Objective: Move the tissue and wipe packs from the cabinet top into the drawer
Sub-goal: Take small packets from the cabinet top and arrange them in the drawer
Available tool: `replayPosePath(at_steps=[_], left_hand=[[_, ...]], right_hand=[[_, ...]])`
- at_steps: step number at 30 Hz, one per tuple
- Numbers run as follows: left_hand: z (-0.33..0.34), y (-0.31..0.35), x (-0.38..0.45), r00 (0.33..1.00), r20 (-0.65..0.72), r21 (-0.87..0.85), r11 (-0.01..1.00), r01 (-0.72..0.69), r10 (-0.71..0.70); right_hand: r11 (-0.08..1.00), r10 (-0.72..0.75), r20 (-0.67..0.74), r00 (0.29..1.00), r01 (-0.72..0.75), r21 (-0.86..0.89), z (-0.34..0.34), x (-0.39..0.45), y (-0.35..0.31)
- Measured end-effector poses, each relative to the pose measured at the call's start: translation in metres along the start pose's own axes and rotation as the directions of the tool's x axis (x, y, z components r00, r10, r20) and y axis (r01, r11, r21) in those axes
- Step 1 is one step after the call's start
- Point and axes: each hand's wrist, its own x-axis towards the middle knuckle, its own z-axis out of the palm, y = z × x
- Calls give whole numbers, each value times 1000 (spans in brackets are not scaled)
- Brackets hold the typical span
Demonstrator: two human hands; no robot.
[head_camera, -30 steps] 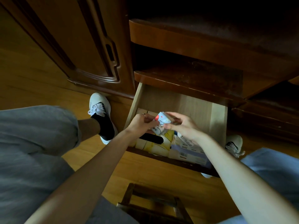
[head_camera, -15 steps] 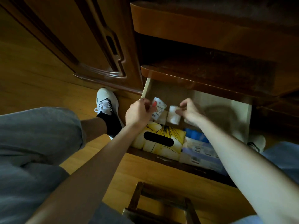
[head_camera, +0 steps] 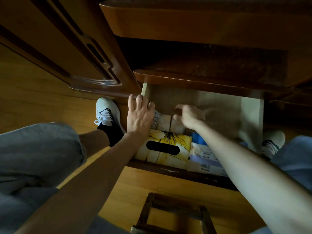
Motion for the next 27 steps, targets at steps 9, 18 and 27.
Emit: replayPosePath(at_steps=[9, 18, 27], left_hand=[[5, -8, 16, 971, 171, 214, 956, -200, 165], [10, -10, 21, 951, 183, -1, 967, -255, 251], [12, -20, 21, 928, 142, -38, 939, -341, 343]], right_hand=[[653, 268, 69, 961, -234, 720, -11, 1, -10], [937, 209, 75, 975, -222, 271, -9, -14, 29], [611, 180, 39, 983, -143, 778, -11, -13, 6]])
